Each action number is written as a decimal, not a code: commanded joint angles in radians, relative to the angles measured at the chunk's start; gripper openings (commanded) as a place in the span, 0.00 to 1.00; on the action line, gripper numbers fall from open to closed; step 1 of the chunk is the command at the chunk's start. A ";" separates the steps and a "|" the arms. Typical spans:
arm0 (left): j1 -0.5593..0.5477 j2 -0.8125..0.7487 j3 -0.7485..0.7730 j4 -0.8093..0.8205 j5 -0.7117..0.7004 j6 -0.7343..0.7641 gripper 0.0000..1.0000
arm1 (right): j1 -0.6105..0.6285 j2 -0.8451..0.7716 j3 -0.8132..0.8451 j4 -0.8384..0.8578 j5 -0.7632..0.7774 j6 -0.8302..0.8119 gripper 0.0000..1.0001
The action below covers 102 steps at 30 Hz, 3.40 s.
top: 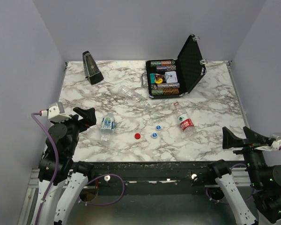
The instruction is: Screw on the bottle caps
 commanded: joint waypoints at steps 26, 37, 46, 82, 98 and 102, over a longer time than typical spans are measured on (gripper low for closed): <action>-0.002 0.672 0.149 -0.168 0.142 0.115 0.99 | 0.006 0.270 0.038 0.004 -0.320 0.083 1.00; -0.019 1.027 0.291 -0.274 0.160 0.183 0.99 | 0.006 0.380 -0.012 0.001 -0.363 0.145 1.00; -0.082 1.180 0.330 -0.277 0.096 0.158 0.99 | 0.006 0.463 -0.060 0.007 -0.386 0.168 1.00; -0.123 1.164 0.136 -0.100 0.069 0.019 0.92 | 0.006 0.678 -0.095 0.069 -0.506 0.098 1.00; -0.126 0.869 0.038 0.149 0.345 0.213 0.64 | 0.008 0.756 -0.086 0.108 -0.590 0.077 1.00; -0.126 0.695 -0.005 0.286 0.538 0.337 0.66 | 0.006 0.781 -0.072 0.125 -0.625 0.056 1.00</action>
